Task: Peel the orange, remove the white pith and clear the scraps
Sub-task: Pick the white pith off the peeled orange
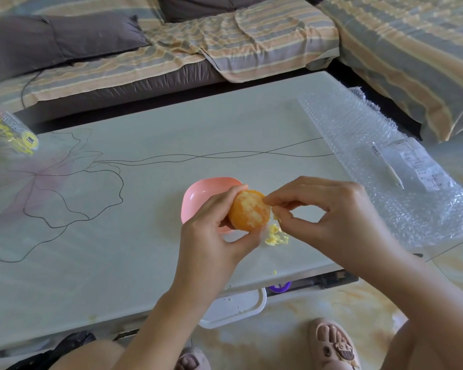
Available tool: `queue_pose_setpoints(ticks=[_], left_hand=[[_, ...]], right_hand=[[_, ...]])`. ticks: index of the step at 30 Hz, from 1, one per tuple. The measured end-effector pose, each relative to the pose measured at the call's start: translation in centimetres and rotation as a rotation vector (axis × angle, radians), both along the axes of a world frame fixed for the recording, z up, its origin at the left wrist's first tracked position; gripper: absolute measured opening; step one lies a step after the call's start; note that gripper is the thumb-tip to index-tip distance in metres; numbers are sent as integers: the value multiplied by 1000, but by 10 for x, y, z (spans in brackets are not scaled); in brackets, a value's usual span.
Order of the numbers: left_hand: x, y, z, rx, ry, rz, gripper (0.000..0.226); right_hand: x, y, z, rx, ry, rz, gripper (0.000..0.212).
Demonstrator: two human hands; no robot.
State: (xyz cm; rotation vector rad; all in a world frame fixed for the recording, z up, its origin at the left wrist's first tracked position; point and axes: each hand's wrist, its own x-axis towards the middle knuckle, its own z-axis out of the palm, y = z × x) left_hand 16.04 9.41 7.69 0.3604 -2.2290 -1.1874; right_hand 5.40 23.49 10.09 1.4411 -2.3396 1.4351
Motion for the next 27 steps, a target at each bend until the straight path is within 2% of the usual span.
queue_pose_setpoints(ticks=[3, 9, 17, 20, 27], left_hand=[[0, -1, 0, -48, 12, 15, 55], [-1, 5, -2, -208, 14, 81, 49], [-1, 7, -2, -157, -18, 77, 47], [-1, 5, -1, -81, -37, 37, 48], [2, -1, 2, 82, -71, -52, 53]], right_hand=[[1, 0, -1, 13, 5, 5, 16], [8, -7, -6, -40, 123, -133, 10], [12, -13, -6, 10, 251, -245, 6], [11, -11, -4, 33, 191, -230, 5], [11, -5, 7, 8, -126, -156, 11]])
